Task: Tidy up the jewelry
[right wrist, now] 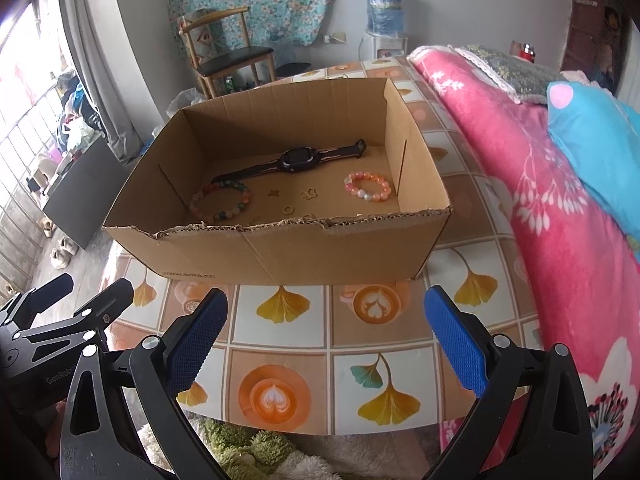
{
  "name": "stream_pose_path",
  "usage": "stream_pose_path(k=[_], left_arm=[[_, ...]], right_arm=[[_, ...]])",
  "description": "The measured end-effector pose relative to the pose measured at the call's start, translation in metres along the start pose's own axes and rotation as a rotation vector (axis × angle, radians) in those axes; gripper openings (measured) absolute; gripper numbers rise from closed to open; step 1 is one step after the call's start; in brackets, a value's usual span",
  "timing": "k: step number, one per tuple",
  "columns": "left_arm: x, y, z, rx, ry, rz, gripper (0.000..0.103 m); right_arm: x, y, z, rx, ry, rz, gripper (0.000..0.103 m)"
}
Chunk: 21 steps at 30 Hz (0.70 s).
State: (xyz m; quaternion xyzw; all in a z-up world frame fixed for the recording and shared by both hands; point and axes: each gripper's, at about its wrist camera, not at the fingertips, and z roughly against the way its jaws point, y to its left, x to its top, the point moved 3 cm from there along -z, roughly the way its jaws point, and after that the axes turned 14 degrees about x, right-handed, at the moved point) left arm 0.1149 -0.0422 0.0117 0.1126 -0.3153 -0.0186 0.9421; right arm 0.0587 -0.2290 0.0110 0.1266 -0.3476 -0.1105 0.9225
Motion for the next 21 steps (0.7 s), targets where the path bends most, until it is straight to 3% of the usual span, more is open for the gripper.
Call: stream_pose_path(k=[21], left_arm=[[-0.0043,0.0022,0.0023,0.001,0.001,0.001,0.098]], right_arm=[[-0.0055,0.0024,0.0035,0.003,-0.001,0.005,0.095]])
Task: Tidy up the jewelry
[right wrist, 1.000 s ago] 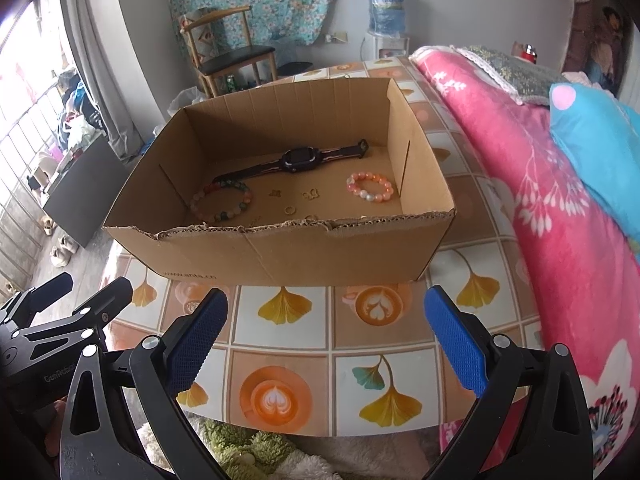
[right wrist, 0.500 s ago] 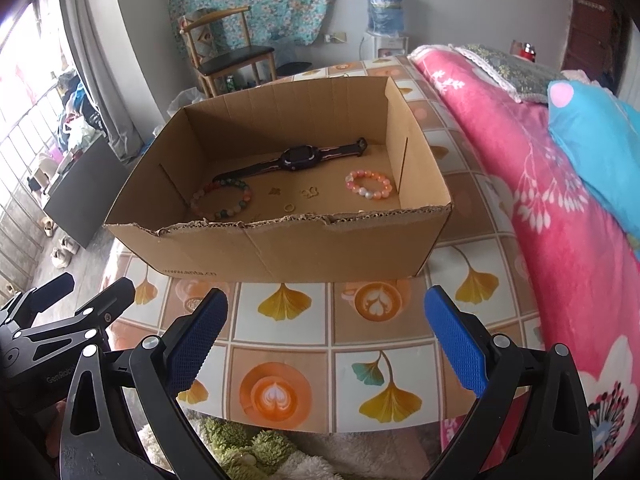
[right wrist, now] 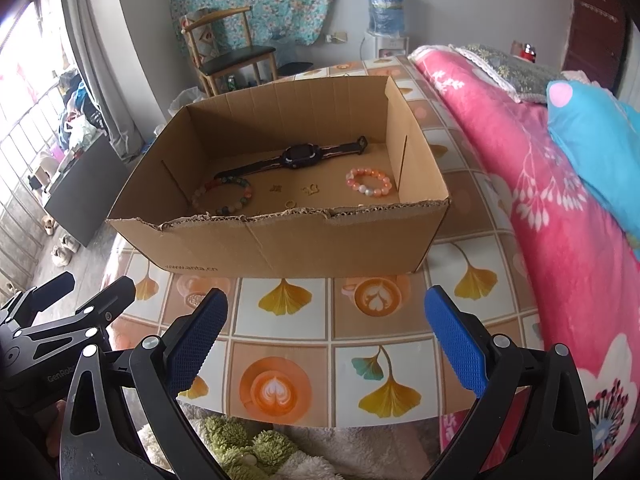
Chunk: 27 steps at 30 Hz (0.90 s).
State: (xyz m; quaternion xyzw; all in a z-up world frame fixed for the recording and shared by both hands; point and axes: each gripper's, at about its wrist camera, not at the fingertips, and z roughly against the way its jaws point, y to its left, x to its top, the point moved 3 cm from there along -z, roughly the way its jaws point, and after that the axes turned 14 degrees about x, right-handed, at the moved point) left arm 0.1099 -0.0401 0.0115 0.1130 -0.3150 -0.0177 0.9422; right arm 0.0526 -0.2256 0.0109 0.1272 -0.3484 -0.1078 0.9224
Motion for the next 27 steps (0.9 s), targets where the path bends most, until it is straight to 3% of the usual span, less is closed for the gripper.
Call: stream_pose_path(k=[27], left_arm=[[0.0005,-0.0012,-0.0007,0.005,0.001,-0.002,0.099]], right_arm=[[0.0007,-0.0011,-0.0038,0.005,0.015,-0.003,0.095]])
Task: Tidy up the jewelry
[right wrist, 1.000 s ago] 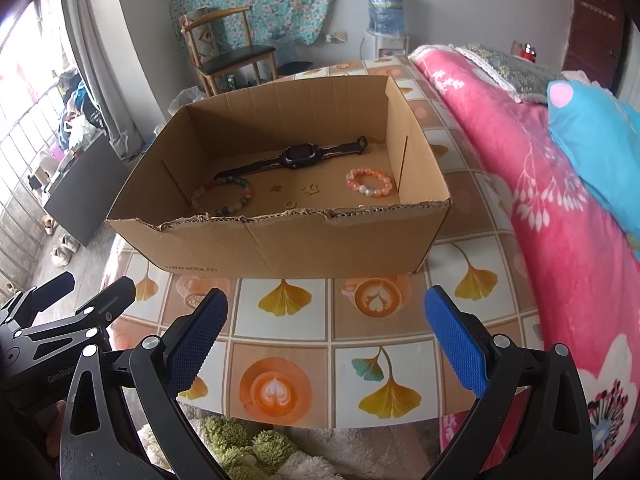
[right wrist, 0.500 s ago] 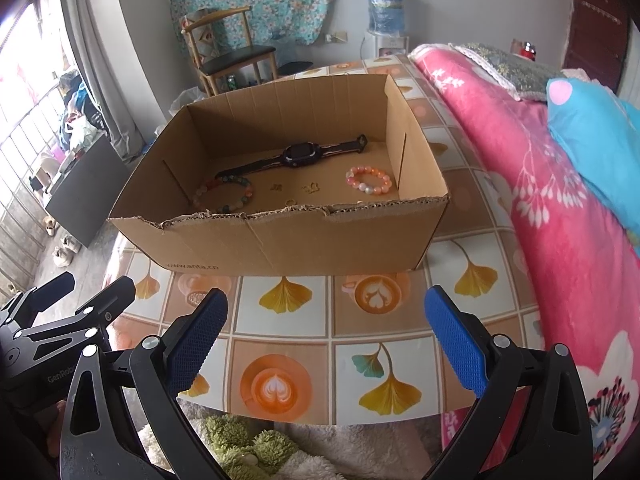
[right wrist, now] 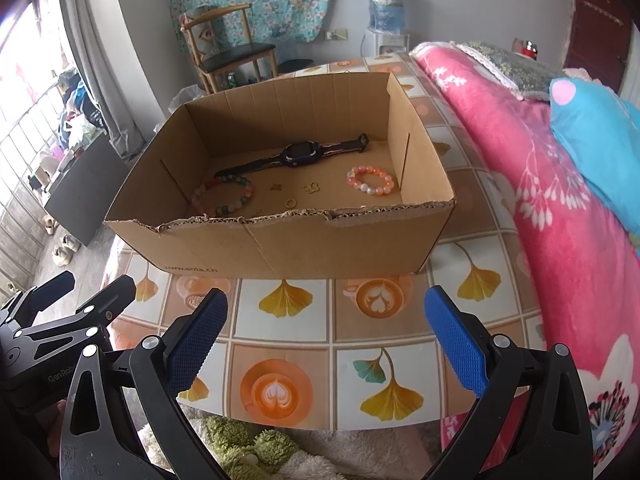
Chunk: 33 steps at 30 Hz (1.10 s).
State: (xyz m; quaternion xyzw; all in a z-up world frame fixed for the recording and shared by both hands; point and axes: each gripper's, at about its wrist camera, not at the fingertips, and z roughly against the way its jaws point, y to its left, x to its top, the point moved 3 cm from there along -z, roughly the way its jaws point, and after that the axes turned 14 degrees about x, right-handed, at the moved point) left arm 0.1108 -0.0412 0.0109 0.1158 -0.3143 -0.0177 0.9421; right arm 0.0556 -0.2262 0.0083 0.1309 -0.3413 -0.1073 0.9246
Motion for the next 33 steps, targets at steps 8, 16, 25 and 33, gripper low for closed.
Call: stream_pose_path(k=[8,16,25,33], left_arm=[[0.0027,0.0004,-0.0040,0.000,0.006,0.000,0.099],[0.0033,0.0009,-0.0056,0.000,0.005,0.002,0.098],[0.0029,0.0005,-0.0051,0.000,0.005,0.002,0.098],[0.0048,0.0012,-0.0051,0.003,0.002,0.004,0.098]], right_arm=[[0.0038,-0.0012,-0.0041,0.000,0.007,0.002,0.095],[0.0037,-0.0011,-0.0037,0.000,0.006,0.002,0.095],[0.0042,-0.0021,-0.0057,0.002,0.007,0.002,0.095],[0.0045,-0.0024,-0.0060,0.003,0.007,0.004,0.095]])
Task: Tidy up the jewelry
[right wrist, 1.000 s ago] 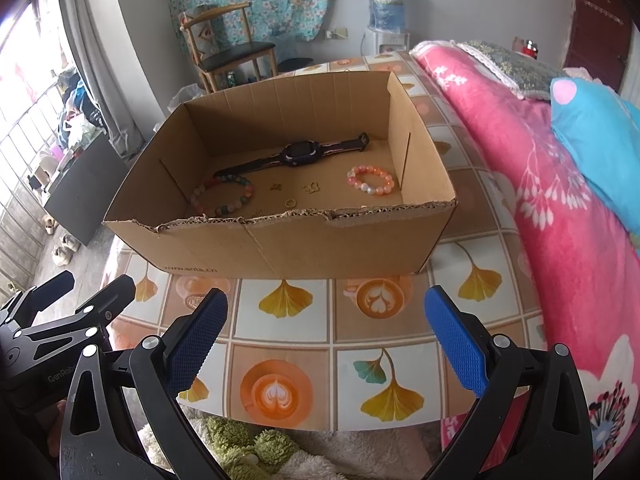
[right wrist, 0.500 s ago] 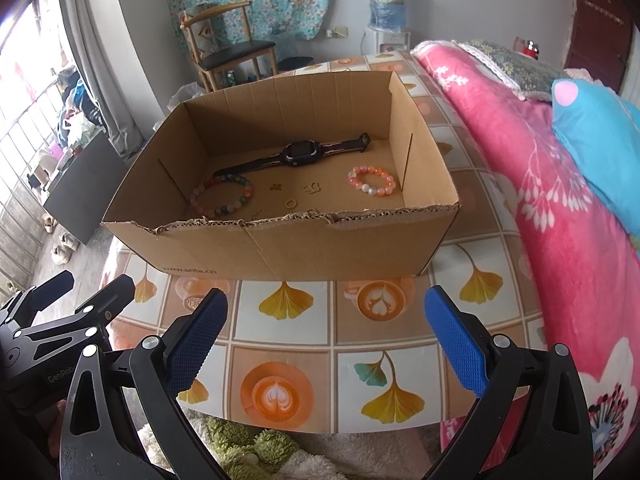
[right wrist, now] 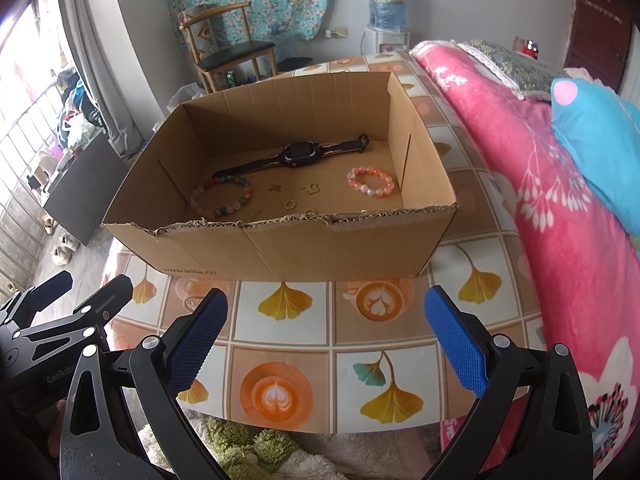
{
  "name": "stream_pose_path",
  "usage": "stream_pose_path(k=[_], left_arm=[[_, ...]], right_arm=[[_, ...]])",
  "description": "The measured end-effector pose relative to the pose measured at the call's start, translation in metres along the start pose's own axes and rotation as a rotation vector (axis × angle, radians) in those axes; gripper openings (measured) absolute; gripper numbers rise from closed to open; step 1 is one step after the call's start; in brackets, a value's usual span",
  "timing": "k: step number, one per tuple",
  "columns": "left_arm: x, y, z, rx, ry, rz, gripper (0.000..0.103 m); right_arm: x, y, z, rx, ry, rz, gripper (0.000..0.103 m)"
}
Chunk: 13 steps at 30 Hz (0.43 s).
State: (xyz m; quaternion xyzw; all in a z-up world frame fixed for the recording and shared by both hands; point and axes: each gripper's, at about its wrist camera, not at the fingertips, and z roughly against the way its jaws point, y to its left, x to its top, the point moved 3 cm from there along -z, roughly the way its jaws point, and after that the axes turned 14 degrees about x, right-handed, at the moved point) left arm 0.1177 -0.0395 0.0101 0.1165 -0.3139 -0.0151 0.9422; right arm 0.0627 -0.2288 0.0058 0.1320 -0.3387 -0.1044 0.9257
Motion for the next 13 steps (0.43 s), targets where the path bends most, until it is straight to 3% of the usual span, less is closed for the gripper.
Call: stream_pose_path(k=[13], left_arm=[[0.0013,-0.0003,0.0015,-0.004,0.003,0.002,0.098]], right_arm=[[0.0011,-0.0004,0.0008,0.000,0.003,-0.001,0.095]])
